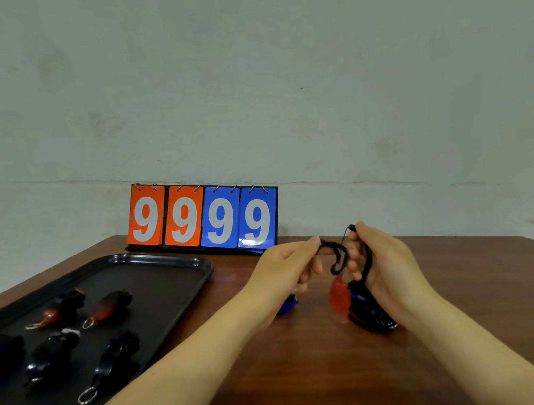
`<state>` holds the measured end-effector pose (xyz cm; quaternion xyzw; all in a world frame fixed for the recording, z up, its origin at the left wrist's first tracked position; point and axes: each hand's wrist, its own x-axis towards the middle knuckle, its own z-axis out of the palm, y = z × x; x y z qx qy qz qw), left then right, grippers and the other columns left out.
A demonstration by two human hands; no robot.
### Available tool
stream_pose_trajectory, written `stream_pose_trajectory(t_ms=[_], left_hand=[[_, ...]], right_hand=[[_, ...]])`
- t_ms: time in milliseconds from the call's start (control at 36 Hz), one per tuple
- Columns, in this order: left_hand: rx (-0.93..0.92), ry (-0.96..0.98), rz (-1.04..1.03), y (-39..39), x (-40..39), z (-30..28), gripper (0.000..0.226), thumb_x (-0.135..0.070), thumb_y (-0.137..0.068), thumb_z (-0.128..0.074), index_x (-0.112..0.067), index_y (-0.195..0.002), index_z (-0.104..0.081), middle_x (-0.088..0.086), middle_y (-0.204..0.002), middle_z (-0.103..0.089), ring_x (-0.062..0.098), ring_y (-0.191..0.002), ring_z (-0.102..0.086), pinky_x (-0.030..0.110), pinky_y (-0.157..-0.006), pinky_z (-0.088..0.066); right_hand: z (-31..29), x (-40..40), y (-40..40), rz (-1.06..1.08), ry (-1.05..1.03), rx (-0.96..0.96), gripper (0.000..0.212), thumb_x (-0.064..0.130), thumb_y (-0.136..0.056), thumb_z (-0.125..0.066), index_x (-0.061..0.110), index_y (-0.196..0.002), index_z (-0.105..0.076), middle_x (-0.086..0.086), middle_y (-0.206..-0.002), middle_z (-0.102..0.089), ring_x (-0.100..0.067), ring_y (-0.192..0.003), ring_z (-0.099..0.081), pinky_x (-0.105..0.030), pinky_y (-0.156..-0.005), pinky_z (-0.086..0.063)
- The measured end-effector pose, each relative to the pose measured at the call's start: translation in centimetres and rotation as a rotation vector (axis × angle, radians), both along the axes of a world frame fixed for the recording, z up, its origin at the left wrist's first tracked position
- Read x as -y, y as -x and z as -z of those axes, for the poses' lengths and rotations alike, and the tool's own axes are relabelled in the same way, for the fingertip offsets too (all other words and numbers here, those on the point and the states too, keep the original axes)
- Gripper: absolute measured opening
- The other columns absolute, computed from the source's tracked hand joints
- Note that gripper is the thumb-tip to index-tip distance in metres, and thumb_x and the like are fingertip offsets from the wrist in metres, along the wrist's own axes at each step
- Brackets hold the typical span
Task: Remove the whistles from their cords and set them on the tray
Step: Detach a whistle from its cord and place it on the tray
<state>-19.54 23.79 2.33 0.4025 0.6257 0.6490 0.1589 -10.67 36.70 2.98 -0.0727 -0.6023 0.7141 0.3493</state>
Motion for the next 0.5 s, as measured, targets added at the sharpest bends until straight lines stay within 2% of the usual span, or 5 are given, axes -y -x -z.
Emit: stream_pose_trajectory(t_ms=[111, 194, 306, 444, 500], left_hand=[[0.074, -0.007, -0.085, 0.3, -0.1, 0.0, 0.035, -0.039, -0.098, -0.049, -0.017, -0.081, -0.070, -0.008, -0.057, -0.054, 0.003, -0.046, -0.036, 0.014, -0.044, -0.030], [0.135, -0.047, -0.121, 0.6, -0.1, -0.1, 0.033, -0.039, -0.099, -0.046, -0.021, -0.096, -0.072, -0.014, -0.057, -0.061, 0.005, -0.051, -0.037, 0.015, -0.045, -0.027], [0.369, -0.190, -0.114, 0.7, 0.0, -0.6, 0.033, -0.036, -0.101, -0.042, -0.015, -0.095, -0.066, -0.001, -0.082, -0.076, 0.007, -0.053, -0.043, 0.018, -0.044, -0.023], [0.577, -0.371, -0.115, 1.5, 0.3, -1.0, 0.030, -0.037, -0.102, -0.040, -0.012, -0.097, -0.057, 0.003, -0.075, -0.073, 0.008, -0.048, -0.040, 0.016, -0.038, -0.021], [0.619, -0.409, -0.117, 1.7, 0.5, -1.1, 0.031, -0.038, -0.101, -0.041, -0.013, -0.096, -0.057, 0.002, -0.071, -0.071, 0.007, -0.045, -0.037, 0.016, -0.037, -0.021]], right_hand=[[0.0, 0.0, -0.1, -0.031, 0.007, -0.012, 0.029, 0.024, -0.100, -0.044, 0.006, -0.080, -0.055, -0.002, -0.059, -0.055, -0.016, -0.048, -0.044, -0.026, -0.046, -0.038], [0.1, 0.0, -0.1, -0.022, 0.019, -0.009, 0.030, 0.023, -0.099, -0.046, 0.007, -0.076, -0.055, -0.003, -0.063, -0.056, -0.017, -0.048, -0.046, -0.029, -0.049, -0.039], [0.3, -0.3, 0.1, 0.074, -0.059, -0.030, 0.033, 0.018, -0.099, -0.047, 0.009, -0.069, -0.058, 0.000, -0.066, -0.062, -0.017, -0.072, -0.060, -0.031, -0.061, -0.047], [0.4, -1.0, 0.5, 0.084, -0.045, -0.062, 0.031, 0.019, -0.099, -0.045, 0.005, -0.075, -0.058, -0.013, -0.088, -0.070, -0.029, -0.097, -0.068, -0.038, -0.087, -0.051], [0.3, -0.9, 0.5, 0.023, 0.021, -0.059, 0.029, 0.021, -0.101, -0.042, 0.004, -0.084, -0.059, -0.018, -0.099, -0.071, -0.029, -0.100, -0.069, -0.040, -0.090, -0.051]])
